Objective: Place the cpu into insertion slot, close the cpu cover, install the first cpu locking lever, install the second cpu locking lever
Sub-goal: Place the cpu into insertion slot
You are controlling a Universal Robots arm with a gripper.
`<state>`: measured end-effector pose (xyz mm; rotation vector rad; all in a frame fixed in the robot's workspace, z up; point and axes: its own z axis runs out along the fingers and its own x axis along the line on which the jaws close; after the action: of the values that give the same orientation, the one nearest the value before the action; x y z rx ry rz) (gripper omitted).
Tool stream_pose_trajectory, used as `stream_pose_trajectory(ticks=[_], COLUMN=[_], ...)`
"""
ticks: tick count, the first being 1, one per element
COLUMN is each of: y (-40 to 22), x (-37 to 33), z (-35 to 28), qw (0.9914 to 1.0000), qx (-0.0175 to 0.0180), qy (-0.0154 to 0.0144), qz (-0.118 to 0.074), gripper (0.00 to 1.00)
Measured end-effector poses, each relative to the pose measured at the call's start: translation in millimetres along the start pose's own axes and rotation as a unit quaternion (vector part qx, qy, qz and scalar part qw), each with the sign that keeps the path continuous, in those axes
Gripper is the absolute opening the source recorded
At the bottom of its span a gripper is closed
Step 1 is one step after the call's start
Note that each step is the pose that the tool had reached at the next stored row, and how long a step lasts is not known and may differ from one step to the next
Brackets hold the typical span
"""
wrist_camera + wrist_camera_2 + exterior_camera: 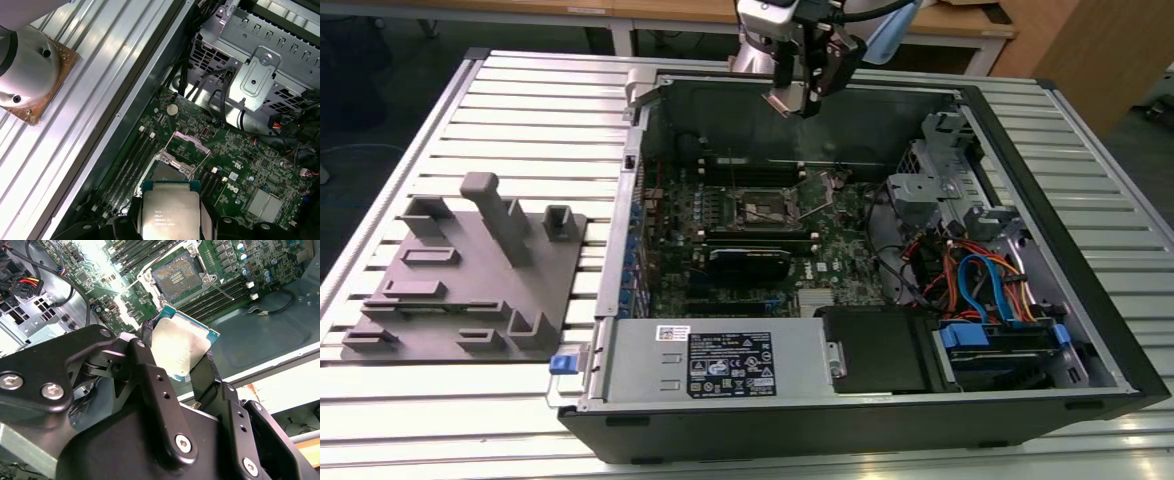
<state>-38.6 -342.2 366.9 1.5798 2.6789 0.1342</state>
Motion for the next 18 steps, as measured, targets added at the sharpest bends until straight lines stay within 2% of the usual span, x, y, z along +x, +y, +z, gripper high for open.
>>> stream_pose_trajectory(ticks=[3, 5, 7, 11, 18], y=[0.0, -0.1, -0.1, -0.2, -0.2], x=[0.0, 0.0, 0.0, -0.1, 0.0], z=[0.4, 0.9, 1.4, 1.8, 1.9], qw=[0.99979, 0.99925, 0.99837, 0.99605, 0.99585], qx=[-0.0004, -0.0007, -0.001, -0.0016, -0.0017], qy=[-0.0018, -0.0034, -0.0051, -0.008, -0.0081], qz=[0.021, 0.038, 0.057, 0.088, 0.091], gripper=[0.54, 0.54, 0.54, 0.54, 0.54])
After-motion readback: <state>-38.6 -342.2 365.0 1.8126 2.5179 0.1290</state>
